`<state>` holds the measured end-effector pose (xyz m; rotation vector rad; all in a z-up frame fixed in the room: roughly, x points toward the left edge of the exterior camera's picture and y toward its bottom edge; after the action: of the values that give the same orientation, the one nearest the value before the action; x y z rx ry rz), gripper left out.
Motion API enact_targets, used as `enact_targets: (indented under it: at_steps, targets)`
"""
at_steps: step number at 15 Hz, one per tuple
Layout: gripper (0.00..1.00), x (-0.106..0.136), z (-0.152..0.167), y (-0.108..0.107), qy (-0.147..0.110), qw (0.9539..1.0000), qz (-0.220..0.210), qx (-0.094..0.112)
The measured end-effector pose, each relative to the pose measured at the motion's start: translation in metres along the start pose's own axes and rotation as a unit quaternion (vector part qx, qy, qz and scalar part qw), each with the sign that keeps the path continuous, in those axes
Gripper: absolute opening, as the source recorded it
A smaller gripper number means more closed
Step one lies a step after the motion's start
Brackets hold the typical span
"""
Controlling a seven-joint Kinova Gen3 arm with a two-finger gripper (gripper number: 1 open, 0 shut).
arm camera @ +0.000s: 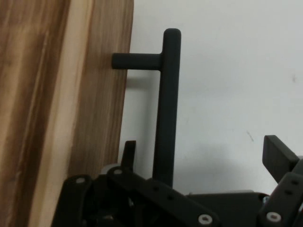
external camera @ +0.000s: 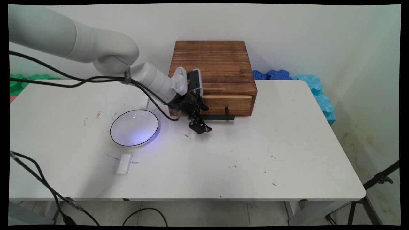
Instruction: Open the drawer
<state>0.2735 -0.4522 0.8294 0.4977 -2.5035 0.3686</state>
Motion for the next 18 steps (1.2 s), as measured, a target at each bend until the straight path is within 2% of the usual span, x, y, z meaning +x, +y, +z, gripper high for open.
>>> enact_targets:
  at_steps: [18]
  targets:
    - [1.00,0.003,0.034,0.021,-0.021,0.9997,-0.001,0.014]
